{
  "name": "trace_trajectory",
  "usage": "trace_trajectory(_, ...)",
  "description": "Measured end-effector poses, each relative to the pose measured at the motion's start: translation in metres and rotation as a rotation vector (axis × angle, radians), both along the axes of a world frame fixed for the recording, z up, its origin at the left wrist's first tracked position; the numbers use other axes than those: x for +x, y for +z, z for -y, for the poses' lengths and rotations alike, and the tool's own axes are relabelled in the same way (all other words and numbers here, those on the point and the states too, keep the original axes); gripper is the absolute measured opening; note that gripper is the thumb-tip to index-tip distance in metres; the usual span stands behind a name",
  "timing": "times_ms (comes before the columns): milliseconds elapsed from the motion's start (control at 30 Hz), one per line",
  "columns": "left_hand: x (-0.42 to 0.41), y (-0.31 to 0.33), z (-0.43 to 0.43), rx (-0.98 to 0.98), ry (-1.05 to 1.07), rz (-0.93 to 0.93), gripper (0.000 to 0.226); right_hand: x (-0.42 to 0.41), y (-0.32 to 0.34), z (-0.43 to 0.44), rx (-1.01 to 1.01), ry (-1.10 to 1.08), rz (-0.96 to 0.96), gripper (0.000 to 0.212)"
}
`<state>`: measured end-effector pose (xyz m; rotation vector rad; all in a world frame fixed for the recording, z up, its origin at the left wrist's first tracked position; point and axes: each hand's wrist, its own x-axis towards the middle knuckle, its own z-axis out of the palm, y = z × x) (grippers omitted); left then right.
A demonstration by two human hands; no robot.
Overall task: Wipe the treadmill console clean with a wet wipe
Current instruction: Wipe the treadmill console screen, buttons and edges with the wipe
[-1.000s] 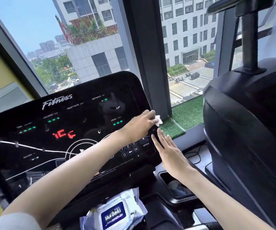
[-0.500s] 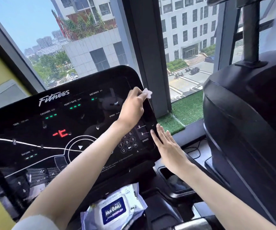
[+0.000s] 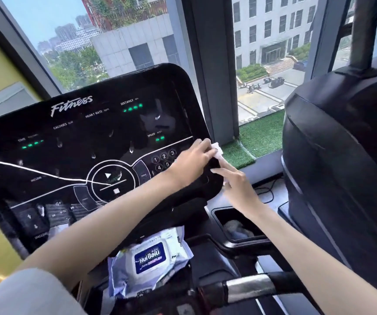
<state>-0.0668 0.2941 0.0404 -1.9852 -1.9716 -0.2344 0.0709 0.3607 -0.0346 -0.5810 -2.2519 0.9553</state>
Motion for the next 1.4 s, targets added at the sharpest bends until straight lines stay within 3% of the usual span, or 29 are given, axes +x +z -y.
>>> trace_trajectory(67,-0.002,0.005,0.000,-0.019,0.006,-0.007,0.044,0.005,-0.003,-0.003,-0.172,-0.087,-0.065,0.050)
trace_trajectory(200,-0.006,0.018,-0.015,0.255,0.258,0.173,0.031,0.008,0.002,-0.006,-0.485,-0.029,-0.073,0.040)
trace_trajectory(233,-0.002,0.012,-0.014,0.215,0.233,0.141,0.034,0.008,0.003,-0.008,-0.551,-0.017,-0.076,0.035)
trace_trajectory(333,0.014,-0.018,0.005,-0.168,-0.026,-0.046,0.044,0.012,0.007,-0.015,-0.789,0.022,-0.146,0.019)
trace_trajectory(400,0.010,-0.016,0.003,-0.190,-0.004,-0.031,0.047,0.018,0.009,-0.018,-0.921,0.101,-0.186,0.032)
trace_trajectory(467,0.002,-0.003,-0.011,0.023,0.142,0.077,0.042,0.021,0.009,-0.021,-0.987,0.181,-0.202,0.043)
trace_trajectory(533,0.000,-0.001,-0.017,0.253,0.232,0.172,0.037,0.021,0.007,-0.022,-0.974,0.213,-0.181,0.045)
trace_trajectory(567,0.002,-0.007,-0.016,0.262,0.217,0.149,0.036,0.020,0.005,-0.024,-0.965,0.217,-0.173,0.048)
trace_trajectory(667,0.023,-0.029,0.000,-0.119,-0.005,-0.029,0.042,0.018,-0.005,-0.031,-0.996,0.221,-0.188,0.053)
trace_trajectory(733,0.021,-0.027,0.003,-0.203,0.019,-0.042,0.044,0.016,-0.008,-0.035,-1.003,0.224,-0.186,0.055)
trace_trajectory(867,0.010,-0.011,-0.010,0.192,0.236,0.149,0.038,0.013,-0.011,-0.035,-1.008,0.240,-0.197,0.067)
trace_trajectory(933,0.014,-0.023,-0.004,0.067,0.158,0.060,0.040,0.012,-0.010,-0.035,-1.002,0.205,-0.203,0.065)
trace_trajectory(1033,0.028,-0.045,0.018,-0.352,-0.085,-0.106,0.038,0.013,-0.006,-0.037,-1.017,0.175,-0.234,0.060)
trace_trajectory(1100,0.026,-0.046,0.018,-0.367,-0.096,-0.146,0.036,0.013,-0.003,-0.036,-0.997,0.175,-0.228,0.051)
trace_trajectory(1233,0.027,-0.041,0.013,-0.149,0.080,-0.004,0.041,0.005,-0.005,-0.036,-0.917,0.171,-0.229,0.026)
trace_trajectory(1333,0.037,-0.052,0.027,-0.386,0.050,-0.071,0.044,0.004,-0.008,-0.037,-0.876,0.165,-0.212,0.022)
trace_trajectory(1400,0.041,-0.052,0.028,-0.446,0.121,-0.051,0.046,0.004,-0.008,-0.038,-0.881,0.168,-0.209,0.023)
